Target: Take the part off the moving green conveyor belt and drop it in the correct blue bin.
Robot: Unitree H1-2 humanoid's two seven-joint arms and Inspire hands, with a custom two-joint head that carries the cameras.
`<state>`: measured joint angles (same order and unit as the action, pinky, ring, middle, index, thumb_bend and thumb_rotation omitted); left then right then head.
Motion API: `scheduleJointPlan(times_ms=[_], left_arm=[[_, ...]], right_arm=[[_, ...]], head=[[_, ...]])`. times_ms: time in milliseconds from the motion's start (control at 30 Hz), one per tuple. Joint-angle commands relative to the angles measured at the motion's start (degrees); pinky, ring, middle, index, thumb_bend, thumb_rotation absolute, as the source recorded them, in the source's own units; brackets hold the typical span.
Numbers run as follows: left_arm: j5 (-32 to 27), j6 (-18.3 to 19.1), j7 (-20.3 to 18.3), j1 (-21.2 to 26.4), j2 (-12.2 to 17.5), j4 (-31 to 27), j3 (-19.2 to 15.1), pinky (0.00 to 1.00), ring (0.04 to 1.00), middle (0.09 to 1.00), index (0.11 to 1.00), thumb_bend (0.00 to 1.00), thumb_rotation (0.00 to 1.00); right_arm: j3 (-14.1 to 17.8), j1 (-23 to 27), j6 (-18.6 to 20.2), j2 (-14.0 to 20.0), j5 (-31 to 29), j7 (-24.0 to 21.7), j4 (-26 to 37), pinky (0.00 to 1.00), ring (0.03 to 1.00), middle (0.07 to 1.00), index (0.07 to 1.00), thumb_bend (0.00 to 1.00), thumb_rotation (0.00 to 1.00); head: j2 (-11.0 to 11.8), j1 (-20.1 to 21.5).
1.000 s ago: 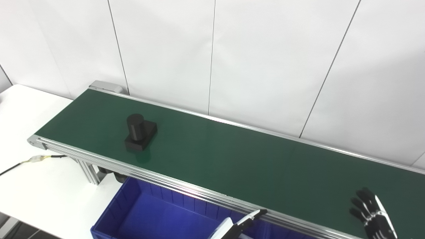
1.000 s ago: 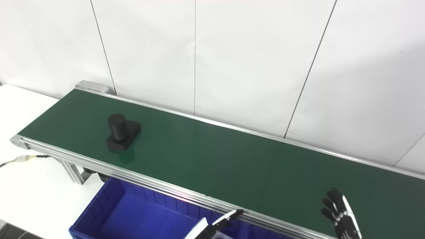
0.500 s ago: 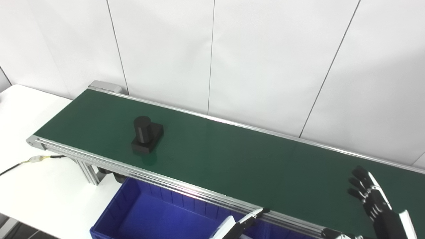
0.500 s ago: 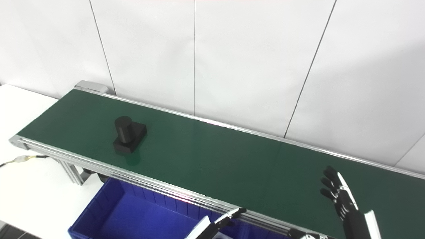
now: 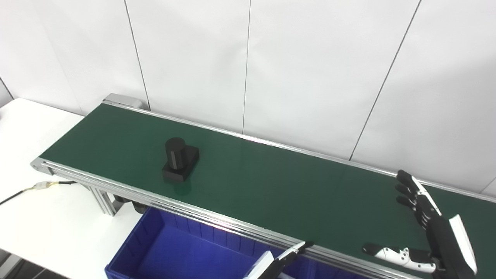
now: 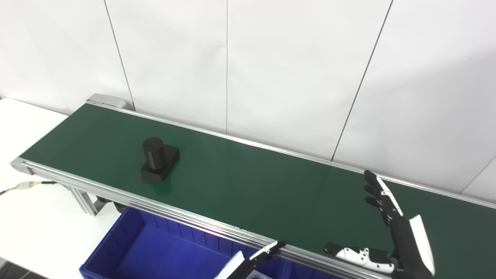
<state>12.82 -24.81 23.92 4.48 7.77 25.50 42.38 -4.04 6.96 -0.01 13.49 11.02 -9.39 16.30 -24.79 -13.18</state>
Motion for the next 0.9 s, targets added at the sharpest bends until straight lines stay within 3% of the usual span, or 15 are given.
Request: scheduleJointPlan(times_ms=[0, 533, 767, 867], left_arm=[[-0.02, -2.12, 0.84, 1.84, -0.17, -0.41, -0.12, 0.86, 0.919, 0.95, 0.947, 1.0, 0.42], [0.63, -2.12, 2.39, 2.76, -0.19, 0.5, 0.52, 0.82, 0.9, 0.945, 0.946, 1.0, 0.41], [0.01, -2.12, 2.44, 2.79, -0.06, 0.36, 0.73, 0.79, 0.883, 0.943, 0.944, 0.99, 0.4], [0.97, -2.12, 3.31, 2.87, 0.07, 0.28, 1.13, 0.79, 0.887, 0.943, 0.946, 0.99, 0.42]], right_arm=[[-0.21, 3.06, 0.89, -0.15, 0.33, -0.18, 0.79, 0.86, 0.91, 0.93, 0.924, 0.91, 0.25], [-4.56, 12.29, 1.92, -0.42, 4.04, -2.84, -5.74, 0.9, 0.916, 0.911, 0.922, 0.88, 0.27], [-7.07, 16.07, 3.42, -1.85, 6.62, -3.52, -8.38, 0.81, 0.884, 0.92, 0.922, 0.9, 0.31], [-7.69, 17.18, 4.68, -2.43, 7.44, -3.7, -8.73, 0.84, 0.893, 0.922, 0.921, 0.9, 0.31]], head=[[0.09, 0.09], [0.25, 0.88], [0.05, 1.21], [-0.03, 1.12]])
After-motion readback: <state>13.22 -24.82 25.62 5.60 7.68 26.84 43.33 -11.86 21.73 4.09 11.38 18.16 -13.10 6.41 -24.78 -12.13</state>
